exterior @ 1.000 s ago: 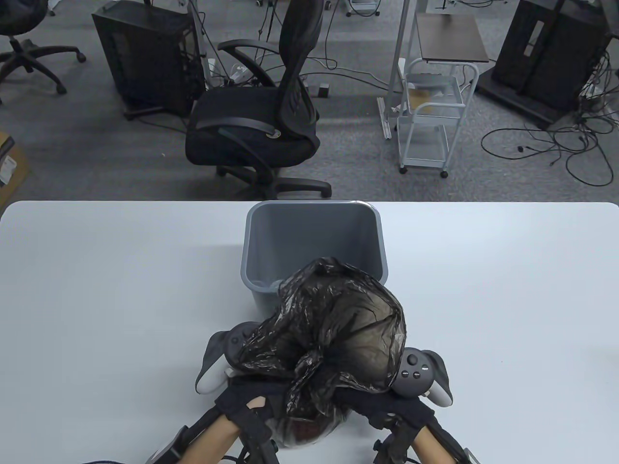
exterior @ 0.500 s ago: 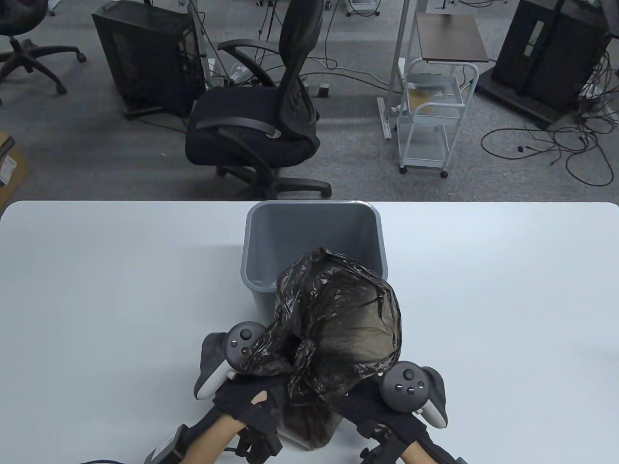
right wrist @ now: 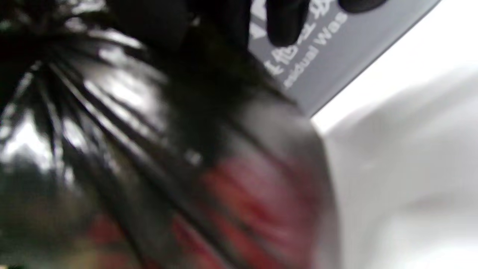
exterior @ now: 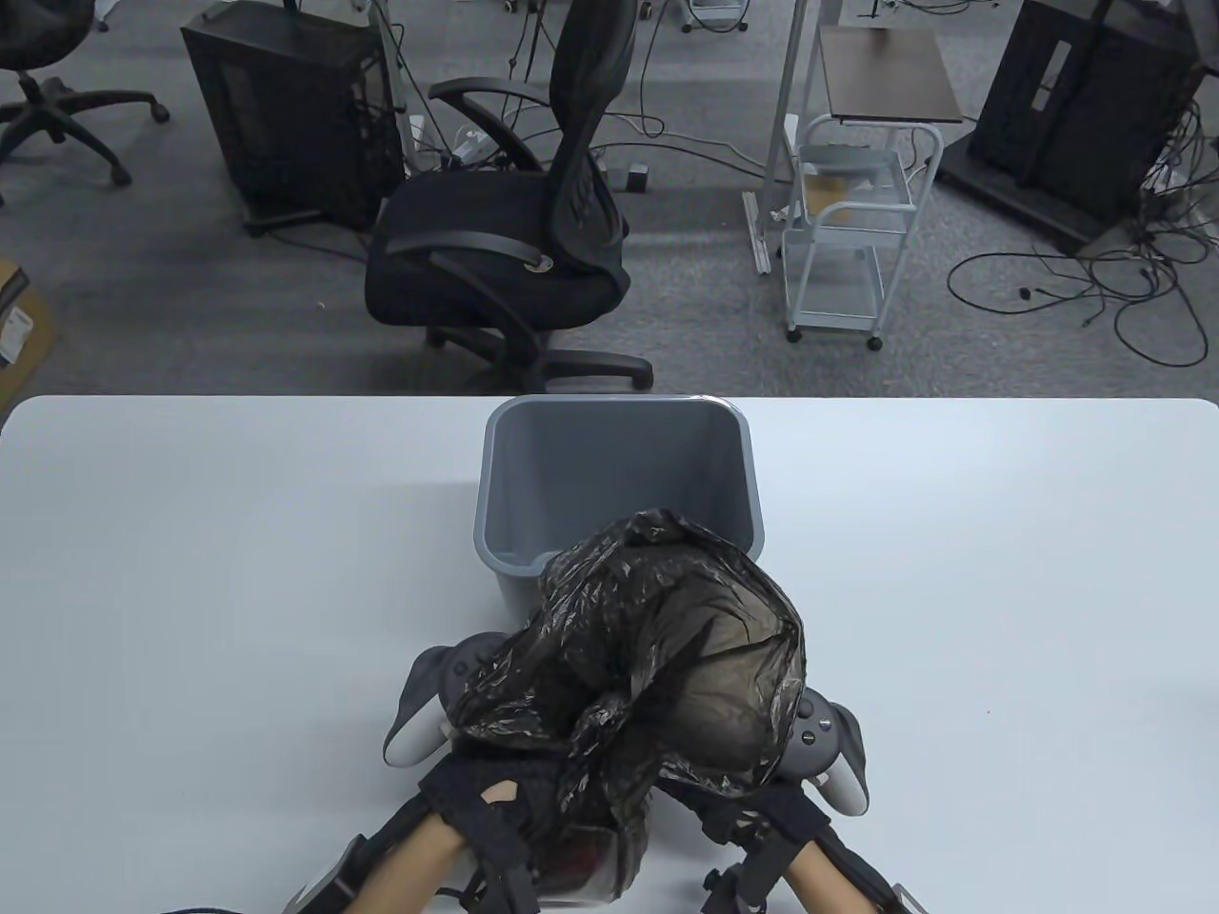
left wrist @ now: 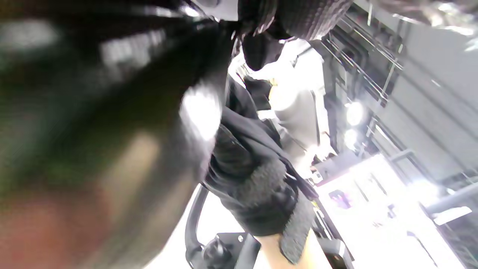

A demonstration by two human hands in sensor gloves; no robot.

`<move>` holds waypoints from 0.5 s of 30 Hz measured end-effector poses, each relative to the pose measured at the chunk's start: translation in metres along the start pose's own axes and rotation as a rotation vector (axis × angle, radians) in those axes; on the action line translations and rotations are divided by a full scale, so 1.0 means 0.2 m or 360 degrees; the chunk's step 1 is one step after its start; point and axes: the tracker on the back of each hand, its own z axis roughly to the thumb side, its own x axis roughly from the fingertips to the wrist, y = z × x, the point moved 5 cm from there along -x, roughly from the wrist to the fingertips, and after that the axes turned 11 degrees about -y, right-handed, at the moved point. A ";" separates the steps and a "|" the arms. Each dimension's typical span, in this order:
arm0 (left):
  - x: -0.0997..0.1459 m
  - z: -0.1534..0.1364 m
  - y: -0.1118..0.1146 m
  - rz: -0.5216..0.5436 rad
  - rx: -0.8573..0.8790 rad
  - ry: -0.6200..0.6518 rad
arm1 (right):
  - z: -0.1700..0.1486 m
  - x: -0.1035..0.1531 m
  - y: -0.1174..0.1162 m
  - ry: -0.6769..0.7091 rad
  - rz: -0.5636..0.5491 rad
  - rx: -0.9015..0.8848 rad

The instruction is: Twist garbage bag top to tighten it

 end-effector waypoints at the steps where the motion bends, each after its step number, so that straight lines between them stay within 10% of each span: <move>1: 0.00 0.00 0.00 -0.0007 -0.0015 0.0008 | -0.01 0.00 0.00 -0.0020 -0.0004 0.0014; 9: 0.03 -0.08 -0.12 0.0439 -0.0181 -0.0326 | 0.07 0.13 0.18 -0.0034 -0.0440 0.0139; 15: 0.10 -0.01 -0.13 0.0872 -0.0563 -0.0482 | 0.21 0.14 -0.08 0.0036 -0.0169 0.0544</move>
